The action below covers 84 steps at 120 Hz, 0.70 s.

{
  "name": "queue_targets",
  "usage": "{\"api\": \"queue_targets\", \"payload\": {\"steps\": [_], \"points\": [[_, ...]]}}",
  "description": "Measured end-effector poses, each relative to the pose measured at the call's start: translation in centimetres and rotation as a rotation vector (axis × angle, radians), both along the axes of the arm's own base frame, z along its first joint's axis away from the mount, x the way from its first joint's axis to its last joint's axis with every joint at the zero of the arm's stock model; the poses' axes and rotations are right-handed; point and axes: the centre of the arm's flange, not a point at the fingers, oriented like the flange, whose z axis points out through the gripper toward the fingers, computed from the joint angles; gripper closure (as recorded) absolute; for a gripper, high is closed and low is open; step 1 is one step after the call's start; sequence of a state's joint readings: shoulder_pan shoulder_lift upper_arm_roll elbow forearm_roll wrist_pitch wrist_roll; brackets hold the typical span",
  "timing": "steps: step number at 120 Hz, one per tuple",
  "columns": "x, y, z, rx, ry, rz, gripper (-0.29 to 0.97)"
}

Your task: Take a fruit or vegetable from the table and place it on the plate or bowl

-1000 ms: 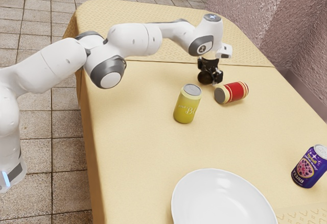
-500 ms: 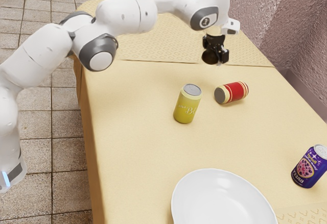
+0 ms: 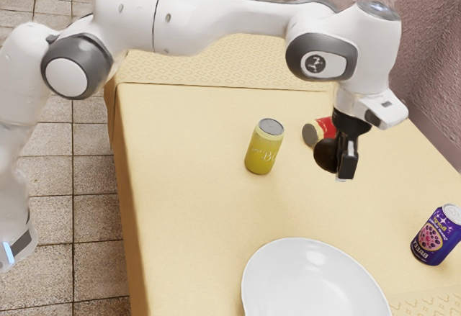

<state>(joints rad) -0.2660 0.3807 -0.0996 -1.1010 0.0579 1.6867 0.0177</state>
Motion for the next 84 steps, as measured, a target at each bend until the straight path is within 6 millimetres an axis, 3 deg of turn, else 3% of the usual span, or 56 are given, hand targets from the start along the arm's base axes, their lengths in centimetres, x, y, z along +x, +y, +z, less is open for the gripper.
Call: {"api": "queue_targets", "payload": {"steps": [13, 29, 56, 68, 84], "points": [[-1.9, -6.5, -1.7, 0.02, 0.032, -0.105, 0.4], [-2.7, -10.9, -4.1, 0.033, 0.062, -0.171, 0.4], [-3.2, -13.0, -4.9, 0.037, 0.07, -0.206, 0.4], [-4.0, -14.4, -5.0, 0.044, 0.069, -0.23, 0.2], [-4.3, -14.6, -5.1, 0.05, 0.071, -0.235, 0.08]]}}
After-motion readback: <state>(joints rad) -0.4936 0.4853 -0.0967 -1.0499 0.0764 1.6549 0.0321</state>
